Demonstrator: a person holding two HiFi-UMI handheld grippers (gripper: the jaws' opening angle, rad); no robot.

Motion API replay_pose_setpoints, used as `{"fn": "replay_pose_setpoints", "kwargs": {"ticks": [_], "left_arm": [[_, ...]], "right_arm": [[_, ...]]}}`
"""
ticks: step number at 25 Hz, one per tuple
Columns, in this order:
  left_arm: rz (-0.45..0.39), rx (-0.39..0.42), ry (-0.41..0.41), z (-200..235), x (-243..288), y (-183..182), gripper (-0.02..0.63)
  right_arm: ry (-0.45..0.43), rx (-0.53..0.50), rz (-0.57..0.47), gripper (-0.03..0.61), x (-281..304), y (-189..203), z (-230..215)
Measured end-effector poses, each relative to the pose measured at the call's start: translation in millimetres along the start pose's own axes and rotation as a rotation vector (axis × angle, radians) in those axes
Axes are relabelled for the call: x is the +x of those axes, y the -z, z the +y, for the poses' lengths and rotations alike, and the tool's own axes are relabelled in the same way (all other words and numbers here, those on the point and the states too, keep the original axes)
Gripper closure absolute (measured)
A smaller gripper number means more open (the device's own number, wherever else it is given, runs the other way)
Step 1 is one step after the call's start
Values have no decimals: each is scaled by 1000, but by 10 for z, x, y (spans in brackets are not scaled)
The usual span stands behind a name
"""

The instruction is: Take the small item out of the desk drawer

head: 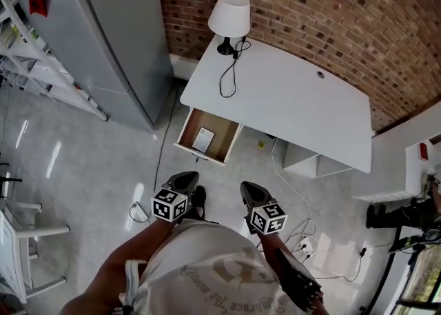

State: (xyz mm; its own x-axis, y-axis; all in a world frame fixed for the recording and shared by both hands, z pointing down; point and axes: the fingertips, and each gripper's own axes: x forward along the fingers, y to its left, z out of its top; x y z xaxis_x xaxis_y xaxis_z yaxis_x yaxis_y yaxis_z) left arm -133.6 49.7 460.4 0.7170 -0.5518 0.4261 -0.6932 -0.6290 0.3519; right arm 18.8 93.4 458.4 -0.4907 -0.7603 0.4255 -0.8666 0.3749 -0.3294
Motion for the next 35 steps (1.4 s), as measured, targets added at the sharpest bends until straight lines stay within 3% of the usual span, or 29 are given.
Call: {"fn": "replay_pose_setpoints", "kwargs": {"ticks": [16,35], "left_arm": [[11,27,83,671,560,-558,607],[-8,-7,67,1216,665,-812,607]], "right_arm": [[95,14,-25,572,700,-529,-272],[105,14,-57,572,1111,-819,-267]]}}
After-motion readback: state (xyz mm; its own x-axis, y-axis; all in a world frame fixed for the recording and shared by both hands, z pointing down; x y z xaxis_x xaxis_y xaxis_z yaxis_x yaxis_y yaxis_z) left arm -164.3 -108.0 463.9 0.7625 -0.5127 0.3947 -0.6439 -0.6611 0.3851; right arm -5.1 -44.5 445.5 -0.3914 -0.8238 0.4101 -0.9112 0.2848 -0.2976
